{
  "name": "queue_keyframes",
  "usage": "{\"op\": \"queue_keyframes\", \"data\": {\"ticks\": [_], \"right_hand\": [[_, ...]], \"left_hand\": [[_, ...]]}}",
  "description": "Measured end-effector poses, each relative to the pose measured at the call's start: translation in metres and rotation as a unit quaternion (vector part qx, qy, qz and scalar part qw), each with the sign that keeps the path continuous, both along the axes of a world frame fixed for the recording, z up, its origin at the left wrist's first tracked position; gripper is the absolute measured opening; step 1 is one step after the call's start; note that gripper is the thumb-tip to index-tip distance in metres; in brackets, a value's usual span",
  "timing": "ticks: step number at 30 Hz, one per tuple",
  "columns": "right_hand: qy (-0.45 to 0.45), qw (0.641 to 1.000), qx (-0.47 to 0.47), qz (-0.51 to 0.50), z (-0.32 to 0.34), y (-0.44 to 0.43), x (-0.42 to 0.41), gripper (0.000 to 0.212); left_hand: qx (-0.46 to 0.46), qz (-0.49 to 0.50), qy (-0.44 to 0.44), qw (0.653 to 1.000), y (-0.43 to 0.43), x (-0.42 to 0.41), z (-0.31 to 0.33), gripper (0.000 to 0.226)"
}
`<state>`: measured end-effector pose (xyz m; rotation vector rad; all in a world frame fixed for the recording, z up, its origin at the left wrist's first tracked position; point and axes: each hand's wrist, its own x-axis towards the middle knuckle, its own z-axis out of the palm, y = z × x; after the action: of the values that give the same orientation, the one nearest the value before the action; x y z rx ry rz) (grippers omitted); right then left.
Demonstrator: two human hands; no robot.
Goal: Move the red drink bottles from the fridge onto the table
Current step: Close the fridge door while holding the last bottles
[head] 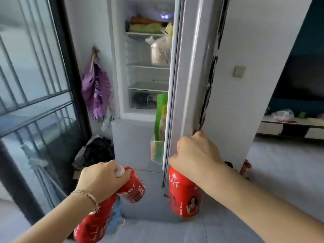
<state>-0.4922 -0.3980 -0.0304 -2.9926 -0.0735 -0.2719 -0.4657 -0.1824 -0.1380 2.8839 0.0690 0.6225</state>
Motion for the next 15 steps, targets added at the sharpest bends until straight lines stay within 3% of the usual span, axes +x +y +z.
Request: {"op": "queue_keyframes", "data": {"ticks": [7,12,13,15], "right_hand": [[-0.087,0.993,0.011,0.083,-0.012,0.102,0.061,0.023],[-0.112,0.98,-0.04,0.158,-0.011,0.186,0.122,0.012],[-0.098,0.98,-0.054,0.167,-0.009,0.203,0.136,0.013],[-0.029,0.985,-0.073,0.154,-0.007,0.232,0.169,0.044]], "left_hand": [[-0.012,0.042,-0.028,0.999,0.104,0.02,0.01,0.051],[0.044,0.03,-0.024,0.998,0.194,0.049,0.023,0.053],[0.054,0.031,-0.021,0.998,0.212,0.057,0.026,0.053],[0.066,0.033,-0.014,0.997,0.245,0.071,0.031,0.053]]}}
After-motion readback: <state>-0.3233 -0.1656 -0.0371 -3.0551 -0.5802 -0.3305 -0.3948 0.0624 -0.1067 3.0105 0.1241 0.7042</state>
